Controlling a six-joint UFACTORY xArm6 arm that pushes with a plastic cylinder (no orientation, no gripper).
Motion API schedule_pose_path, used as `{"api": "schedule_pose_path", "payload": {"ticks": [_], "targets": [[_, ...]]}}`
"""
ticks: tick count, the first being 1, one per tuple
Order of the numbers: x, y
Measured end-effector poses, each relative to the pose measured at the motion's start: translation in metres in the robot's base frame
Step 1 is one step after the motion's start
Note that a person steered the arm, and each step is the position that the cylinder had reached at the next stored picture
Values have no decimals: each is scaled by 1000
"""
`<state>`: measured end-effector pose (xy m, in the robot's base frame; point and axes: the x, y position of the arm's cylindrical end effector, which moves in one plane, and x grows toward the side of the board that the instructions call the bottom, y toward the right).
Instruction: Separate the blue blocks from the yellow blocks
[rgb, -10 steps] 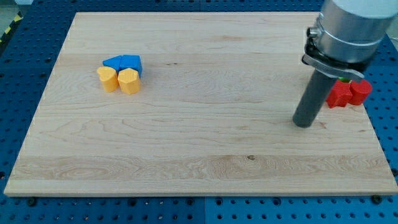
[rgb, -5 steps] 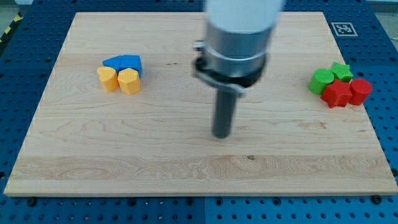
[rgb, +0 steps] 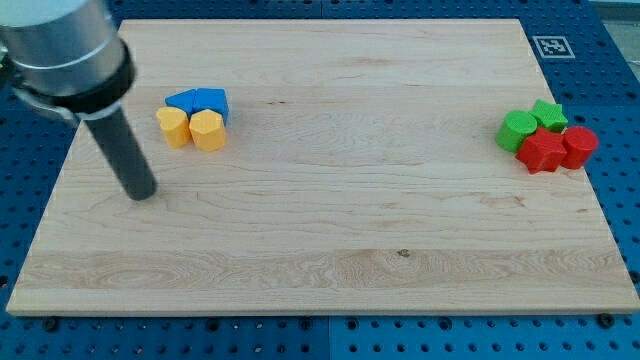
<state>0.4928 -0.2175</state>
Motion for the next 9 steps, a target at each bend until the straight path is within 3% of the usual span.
{"api": "schedule_pose_path", "payload": {"ticks": [1, 6, 8, 9], "targets": [[-12, -66], [-19, -87], [-109, -87], [-132, -73]]}}
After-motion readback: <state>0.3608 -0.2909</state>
